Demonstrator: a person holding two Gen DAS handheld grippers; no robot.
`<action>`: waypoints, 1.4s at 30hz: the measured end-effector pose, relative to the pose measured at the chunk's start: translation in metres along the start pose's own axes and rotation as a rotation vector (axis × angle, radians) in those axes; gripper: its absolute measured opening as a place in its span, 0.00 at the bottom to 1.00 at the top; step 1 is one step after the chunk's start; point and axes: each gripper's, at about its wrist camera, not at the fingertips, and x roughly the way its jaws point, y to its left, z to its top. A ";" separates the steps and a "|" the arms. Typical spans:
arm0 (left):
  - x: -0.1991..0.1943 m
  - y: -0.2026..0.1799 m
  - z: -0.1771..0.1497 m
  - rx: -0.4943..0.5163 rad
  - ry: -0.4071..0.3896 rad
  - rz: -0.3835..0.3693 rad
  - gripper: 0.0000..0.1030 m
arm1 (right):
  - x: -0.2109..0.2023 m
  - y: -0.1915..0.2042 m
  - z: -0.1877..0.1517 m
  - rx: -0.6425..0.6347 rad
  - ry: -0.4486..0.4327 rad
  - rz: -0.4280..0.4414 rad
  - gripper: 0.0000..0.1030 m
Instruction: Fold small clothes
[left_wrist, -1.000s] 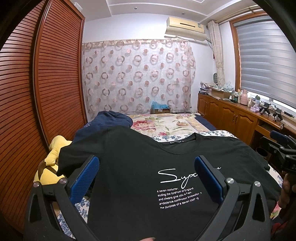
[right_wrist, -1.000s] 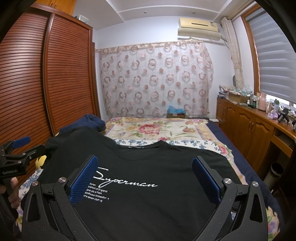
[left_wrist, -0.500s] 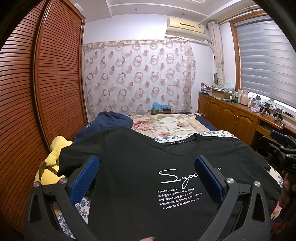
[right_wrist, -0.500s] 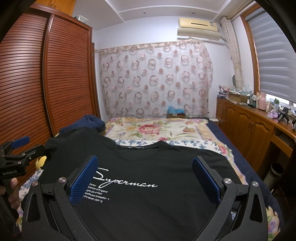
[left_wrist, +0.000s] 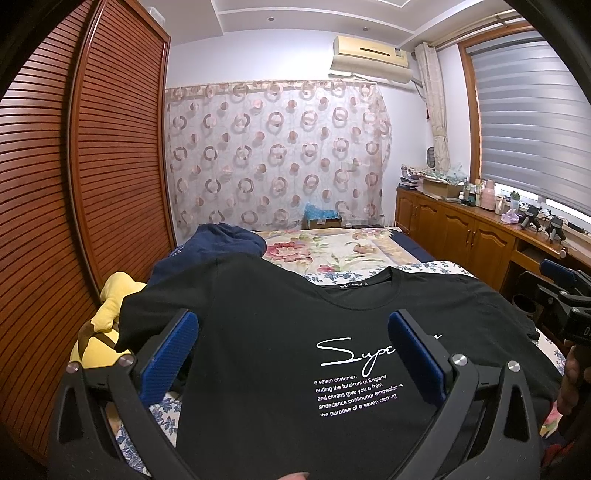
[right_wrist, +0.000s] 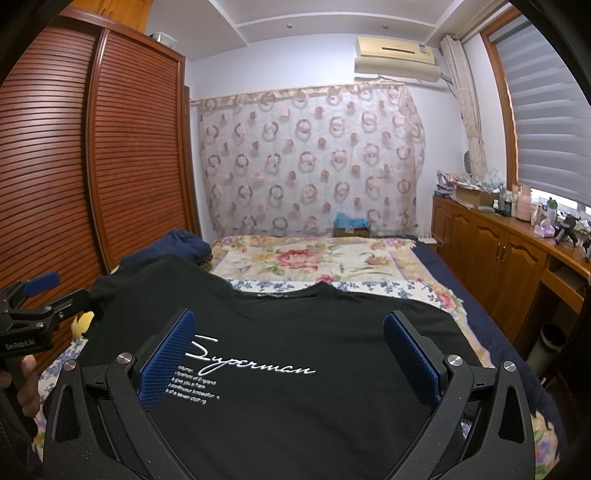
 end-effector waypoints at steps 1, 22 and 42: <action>0.000 -0.001 0.000 0.001 0.000 0.001 1.00 | 0.000 0.000 0.000 0.000 0.000 0.000 1.00; 0.007 0.015 0.000 -0.004 0.033 0.007 1.00 | 0.009 0.007 0.000 -0.005 0.029 0.033 1.00; 0.034 0.089 -0.039 -0.012 0.140 0.038 1.00 | 0.049 0.038 -0.008 -0.078 0.090 0.135 1.00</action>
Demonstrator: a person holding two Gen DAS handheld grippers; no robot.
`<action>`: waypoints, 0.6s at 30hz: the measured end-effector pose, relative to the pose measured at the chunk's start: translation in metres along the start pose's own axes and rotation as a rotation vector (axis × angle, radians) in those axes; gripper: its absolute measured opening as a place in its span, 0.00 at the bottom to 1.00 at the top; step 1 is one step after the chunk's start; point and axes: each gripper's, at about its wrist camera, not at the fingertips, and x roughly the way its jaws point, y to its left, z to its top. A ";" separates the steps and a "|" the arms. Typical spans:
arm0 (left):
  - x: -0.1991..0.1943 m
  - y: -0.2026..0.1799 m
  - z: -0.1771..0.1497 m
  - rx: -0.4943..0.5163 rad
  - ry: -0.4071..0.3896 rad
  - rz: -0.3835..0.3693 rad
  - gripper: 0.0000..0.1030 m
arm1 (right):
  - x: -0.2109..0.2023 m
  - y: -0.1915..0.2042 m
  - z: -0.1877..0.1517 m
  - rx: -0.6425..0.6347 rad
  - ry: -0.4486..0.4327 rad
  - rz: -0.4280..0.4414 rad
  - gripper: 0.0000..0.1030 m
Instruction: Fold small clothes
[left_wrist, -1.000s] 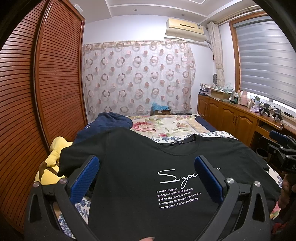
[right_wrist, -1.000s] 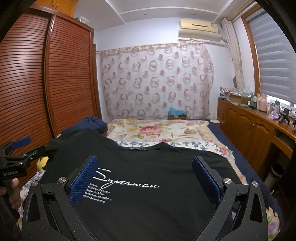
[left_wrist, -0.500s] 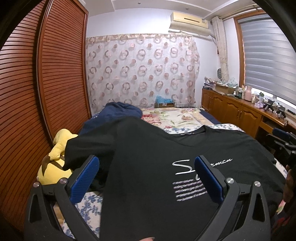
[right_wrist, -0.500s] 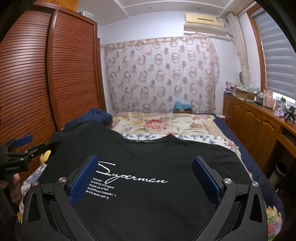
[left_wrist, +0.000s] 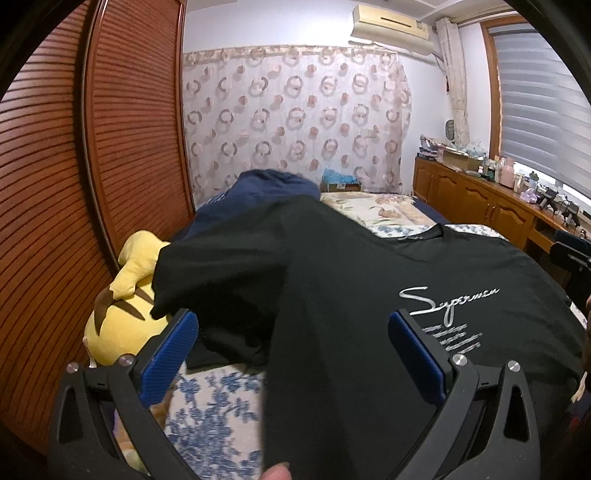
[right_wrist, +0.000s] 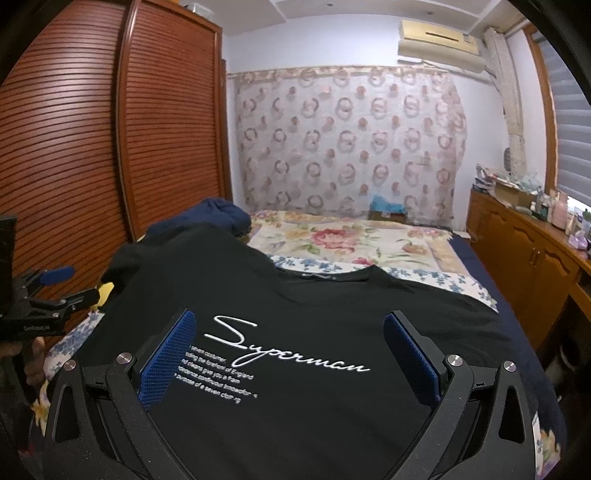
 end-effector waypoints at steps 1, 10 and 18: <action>0.002 0.005 -0.001 -0.002 0.007 -0.003 1.00 | 0.002 0.001 0.000 -0.004 0.003 0.005 1.00; 0.020 0.058 -0.003 -0.056 0.049 0.019 1.00 | 0.023 0.016 -0.008 -0.049 0.057 0.060 1.00; 0.044 0.097 0.010 -0.105 0.066 -0.015 0.78 | 0.045 0.030 -0.018 -0.071 0.118 0.118 1.00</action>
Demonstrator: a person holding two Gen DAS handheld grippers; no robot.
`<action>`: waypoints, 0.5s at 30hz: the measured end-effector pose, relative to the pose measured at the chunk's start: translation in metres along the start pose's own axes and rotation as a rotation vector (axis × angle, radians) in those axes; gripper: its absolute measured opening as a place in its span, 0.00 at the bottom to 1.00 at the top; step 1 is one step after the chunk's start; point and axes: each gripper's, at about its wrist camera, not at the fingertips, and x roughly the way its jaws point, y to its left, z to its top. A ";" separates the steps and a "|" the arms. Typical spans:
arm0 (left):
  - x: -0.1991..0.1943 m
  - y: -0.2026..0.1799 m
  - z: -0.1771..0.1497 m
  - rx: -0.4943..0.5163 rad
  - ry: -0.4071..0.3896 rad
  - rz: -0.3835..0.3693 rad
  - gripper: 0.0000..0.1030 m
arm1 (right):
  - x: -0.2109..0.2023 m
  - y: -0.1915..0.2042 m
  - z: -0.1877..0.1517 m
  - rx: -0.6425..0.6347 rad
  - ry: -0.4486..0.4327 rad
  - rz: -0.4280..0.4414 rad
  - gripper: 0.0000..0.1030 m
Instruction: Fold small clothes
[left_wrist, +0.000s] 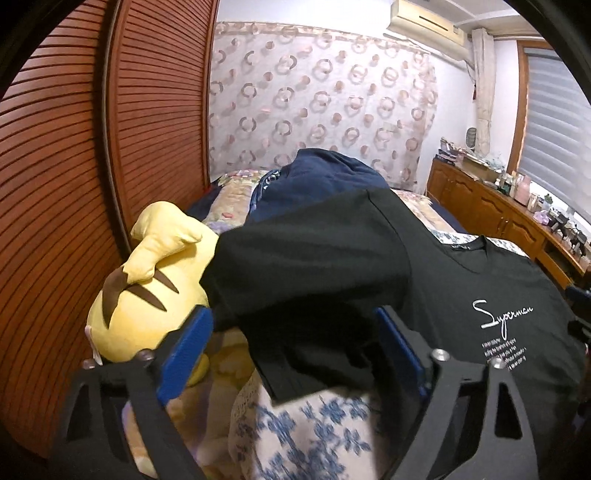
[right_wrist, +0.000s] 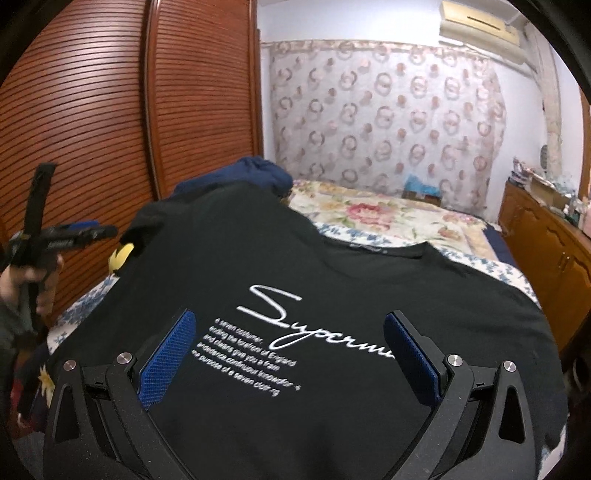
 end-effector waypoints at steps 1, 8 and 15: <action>0.004 0.002 0.003 0.006 0.001 0.006 0.73 | 0.001 0.002 -0.001 -0.003 0.003 0.004 1.00; 0.022 0.005 0.001 0.052 0.051 0.025 0.68 | 0.001 0.003 -0.007 -0.004 0.014 0.013 1.00; 0.041 0.015 -0.005 0.074 0.097 0.043 0.45 | 0.003 -0.001 -0.010 0.010 0.024 0.013 1.00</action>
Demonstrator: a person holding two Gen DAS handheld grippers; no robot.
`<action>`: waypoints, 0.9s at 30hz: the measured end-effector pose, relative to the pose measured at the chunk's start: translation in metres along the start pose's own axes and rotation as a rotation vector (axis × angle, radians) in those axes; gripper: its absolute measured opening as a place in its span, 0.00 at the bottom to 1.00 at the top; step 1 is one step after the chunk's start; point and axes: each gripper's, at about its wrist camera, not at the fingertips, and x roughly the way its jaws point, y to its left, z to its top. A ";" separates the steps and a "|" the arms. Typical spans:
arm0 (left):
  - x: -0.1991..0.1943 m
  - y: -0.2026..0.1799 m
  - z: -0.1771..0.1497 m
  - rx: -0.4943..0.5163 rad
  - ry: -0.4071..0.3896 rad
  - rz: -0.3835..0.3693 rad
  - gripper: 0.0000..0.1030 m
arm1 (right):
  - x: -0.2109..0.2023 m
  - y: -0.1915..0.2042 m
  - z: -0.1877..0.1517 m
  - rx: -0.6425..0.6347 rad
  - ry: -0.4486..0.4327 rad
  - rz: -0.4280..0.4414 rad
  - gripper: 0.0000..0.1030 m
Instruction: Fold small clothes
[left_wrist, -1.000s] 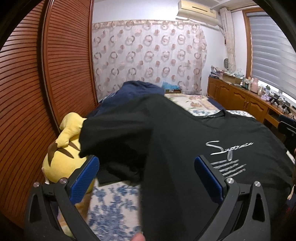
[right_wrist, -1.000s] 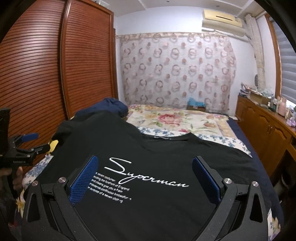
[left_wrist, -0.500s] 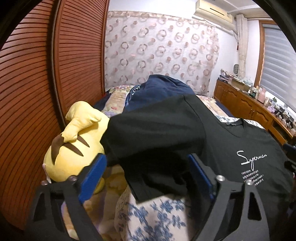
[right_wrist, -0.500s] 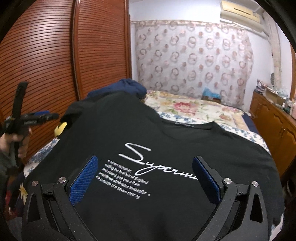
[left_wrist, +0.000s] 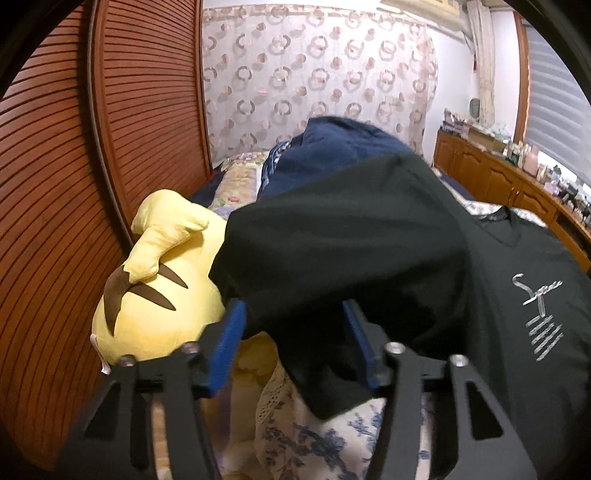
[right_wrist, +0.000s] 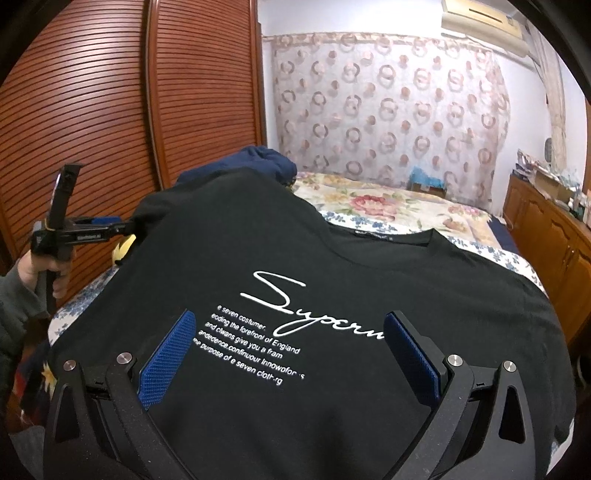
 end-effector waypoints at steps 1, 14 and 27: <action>0.002 0.000 0.000 0.006 0.003 0.010 0.39 | 0.000 0.000 0.000 -0.001 0.001 0.000 1.00; -0.039 -0.008 0.012 0.043 -0.070 -0.007 0.00 | 0.001 -0.002 -0.005 0.009 -0.001 -0.004 1.00; -0.100 -0.124 0.075 0.220 -0.168 -0.229 0.02 | -0.017 -0.034 -0.002 0.069 -0.036 -0.050 1.00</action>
